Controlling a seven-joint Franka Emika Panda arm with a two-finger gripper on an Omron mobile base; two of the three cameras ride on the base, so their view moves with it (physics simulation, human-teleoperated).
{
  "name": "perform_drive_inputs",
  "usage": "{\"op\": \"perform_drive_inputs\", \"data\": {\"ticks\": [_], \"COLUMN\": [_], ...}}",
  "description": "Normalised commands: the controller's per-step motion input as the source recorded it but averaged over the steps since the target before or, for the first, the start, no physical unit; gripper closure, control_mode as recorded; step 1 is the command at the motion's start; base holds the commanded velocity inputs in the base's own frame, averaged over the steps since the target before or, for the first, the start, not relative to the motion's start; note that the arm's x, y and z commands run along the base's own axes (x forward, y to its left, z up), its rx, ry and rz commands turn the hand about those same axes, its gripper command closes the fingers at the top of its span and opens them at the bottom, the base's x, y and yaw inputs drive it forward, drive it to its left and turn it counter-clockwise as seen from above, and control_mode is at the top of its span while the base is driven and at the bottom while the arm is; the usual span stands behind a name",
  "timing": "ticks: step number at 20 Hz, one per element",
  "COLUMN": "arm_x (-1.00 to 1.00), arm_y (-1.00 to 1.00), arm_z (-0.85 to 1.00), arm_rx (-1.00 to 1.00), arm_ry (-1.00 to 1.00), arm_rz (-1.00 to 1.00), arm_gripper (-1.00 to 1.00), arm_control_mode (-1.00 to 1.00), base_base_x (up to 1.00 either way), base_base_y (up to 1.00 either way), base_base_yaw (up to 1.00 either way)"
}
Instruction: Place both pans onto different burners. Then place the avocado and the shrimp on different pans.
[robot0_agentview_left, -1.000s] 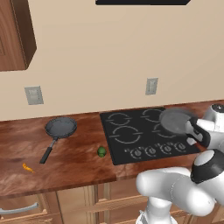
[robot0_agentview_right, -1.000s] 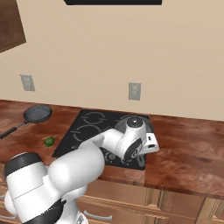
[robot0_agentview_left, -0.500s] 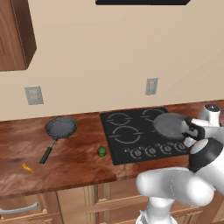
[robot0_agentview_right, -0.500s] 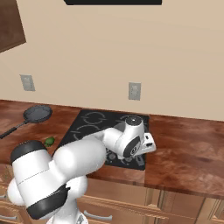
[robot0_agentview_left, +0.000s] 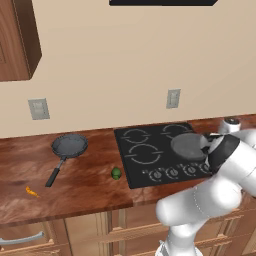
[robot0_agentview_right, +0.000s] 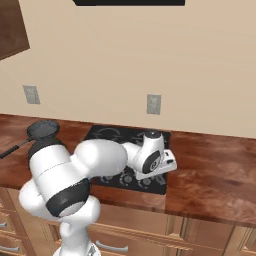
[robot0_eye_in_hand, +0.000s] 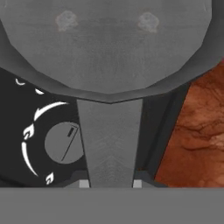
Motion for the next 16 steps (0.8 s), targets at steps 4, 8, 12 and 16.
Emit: {"op": "perform_drive_inputs", "data": {"ticks": [4,8,12,16], "arm_x": [0.39,0.42,0.34,0.27], "arm_y": [0.00,0.00,0.00,0.00], "arm_z": [-0.11,-0.16,-0.24,-0.32], "arm_rx": [0.00,0.00,0.00,0.00], "arm_ry": [0.08,0.08,0.08,0.07], "arm_rz": [0.00,0.00,0.00,0.00], "arm_gripper": [1.00,1.00,1.00,1.00], "arm_control_mode": [-1.00,-1.00,-1.00,-1.00], "base_base_x": [0.00,0.00,0.00,0.00], "base_base_y": [0.00,0.00,0.00,0.00], "base_base_yaw": [0.00,0.00,0.00,0.00]}}
